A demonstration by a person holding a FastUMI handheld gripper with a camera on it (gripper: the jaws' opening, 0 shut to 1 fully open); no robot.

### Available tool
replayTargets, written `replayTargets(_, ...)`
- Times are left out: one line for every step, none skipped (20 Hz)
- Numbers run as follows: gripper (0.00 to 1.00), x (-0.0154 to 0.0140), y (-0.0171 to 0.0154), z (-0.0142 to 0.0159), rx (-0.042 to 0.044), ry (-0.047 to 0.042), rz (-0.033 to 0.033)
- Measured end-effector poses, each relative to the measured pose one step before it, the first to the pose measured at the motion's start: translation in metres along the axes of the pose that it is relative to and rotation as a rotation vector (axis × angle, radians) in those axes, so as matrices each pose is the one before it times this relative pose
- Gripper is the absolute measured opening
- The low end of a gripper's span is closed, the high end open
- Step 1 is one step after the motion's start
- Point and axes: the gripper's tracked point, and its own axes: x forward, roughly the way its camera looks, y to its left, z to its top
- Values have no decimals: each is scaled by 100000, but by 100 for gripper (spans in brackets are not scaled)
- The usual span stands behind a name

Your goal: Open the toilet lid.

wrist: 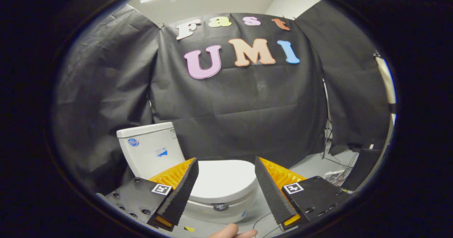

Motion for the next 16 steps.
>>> replayTargets(99, 279, 82, -773, 2490, 588, 178)
replayTargets(99, 342, 67, -1061, 3144, 829, 126)
replayTargets(99, 370, -88, -1122, 4154, 1081, 15)
replayTargets(99, 263, -114, -1470, 4370, 1738, -12)
replayTargets(99, 263, -431, -1456, 4040, 2075, -1337)
replayTargets(99, 206, -778, -1430, 4042, 2047, -2415)
replayTargets(99, 342, -561, -1433, 5680, 2156, -1364)
replayTargets(98, 204, -156, -1279, 4816, 2165, -109)
replayTargets(98, 304, -49, -1037, 2616, 1694, -77)
replayTargets(98, 403, -207, -1355, 1775, 2303, -422)
replayTargets(99, 494, -260, -1264, 2052, 3446, -571)
replayTargets(99, 524, -548, -1235, 3331, 3439, -866)
replayTargets(99, 468, -513, -1028, 2970, 3130, -846)
replayTargets(98, 472, -497, -1014, 2051, 2869, -1559)
replayTargets(97, 518, -607, -916, 2235, 2895, -1106)
replayTargets(96, 347, -385, -688, 2038, 1916, -702)
